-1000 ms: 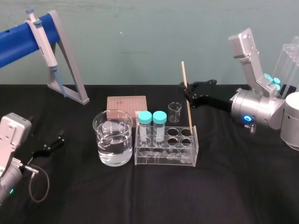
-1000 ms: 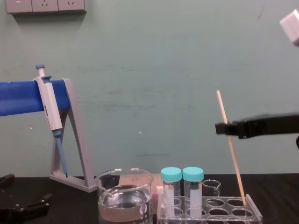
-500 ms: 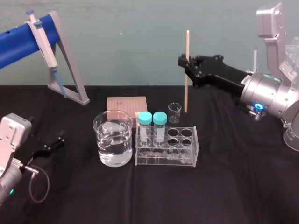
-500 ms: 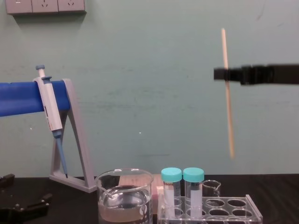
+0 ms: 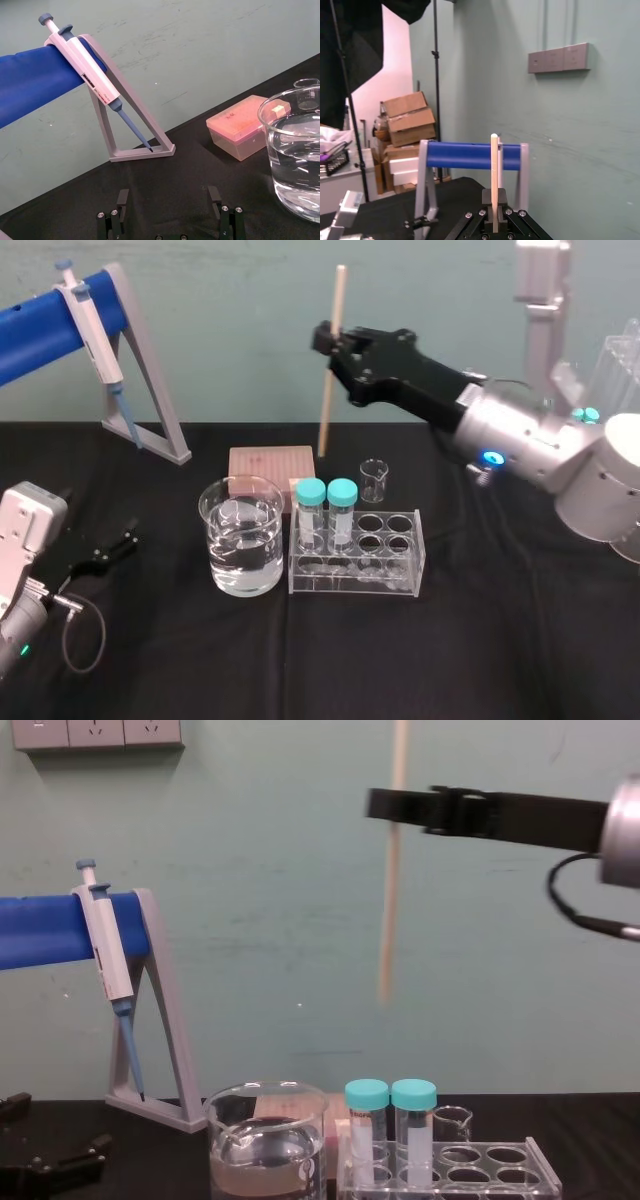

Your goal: Hold the thermometer with one hand and immerse one end into the beaker, then reinsert it into the test tube rack.

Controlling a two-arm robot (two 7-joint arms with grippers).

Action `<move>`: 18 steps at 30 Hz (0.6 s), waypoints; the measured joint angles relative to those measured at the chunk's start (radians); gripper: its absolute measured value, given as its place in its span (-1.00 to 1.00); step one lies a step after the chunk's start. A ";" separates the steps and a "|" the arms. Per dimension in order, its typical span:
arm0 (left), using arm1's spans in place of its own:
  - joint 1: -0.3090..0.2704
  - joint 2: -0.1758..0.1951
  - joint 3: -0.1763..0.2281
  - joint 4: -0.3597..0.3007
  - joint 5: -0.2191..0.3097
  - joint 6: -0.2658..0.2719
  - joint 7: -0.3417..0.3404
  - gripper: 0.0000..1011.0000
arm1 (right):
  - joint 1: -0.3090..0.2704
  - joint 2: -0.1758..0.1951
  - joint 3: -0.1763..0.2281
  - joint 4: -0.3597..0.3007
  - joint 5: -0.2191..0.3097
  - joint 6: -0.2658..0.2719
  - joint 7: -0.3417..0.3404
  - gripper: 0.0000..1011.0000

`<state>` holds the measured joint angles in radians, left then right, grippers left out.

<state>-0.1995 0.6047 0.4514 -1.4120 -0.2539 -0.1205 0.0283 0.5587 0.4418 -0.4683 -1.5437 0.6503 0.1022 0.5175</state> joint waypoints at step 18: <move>0.000 0.000 0.000 0.000 0.000 0.000 0.000 0.99 | 0.092 -0.146 -0.098 0.204 0.009 -0.005 0.042 -0.90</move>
<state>-0.1995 0.6047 0.4514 -1.4120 -0.2539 -0.1205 0.0283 0.6508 0.2956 -0.5667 -1.3393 0.6594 0.0977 0.5599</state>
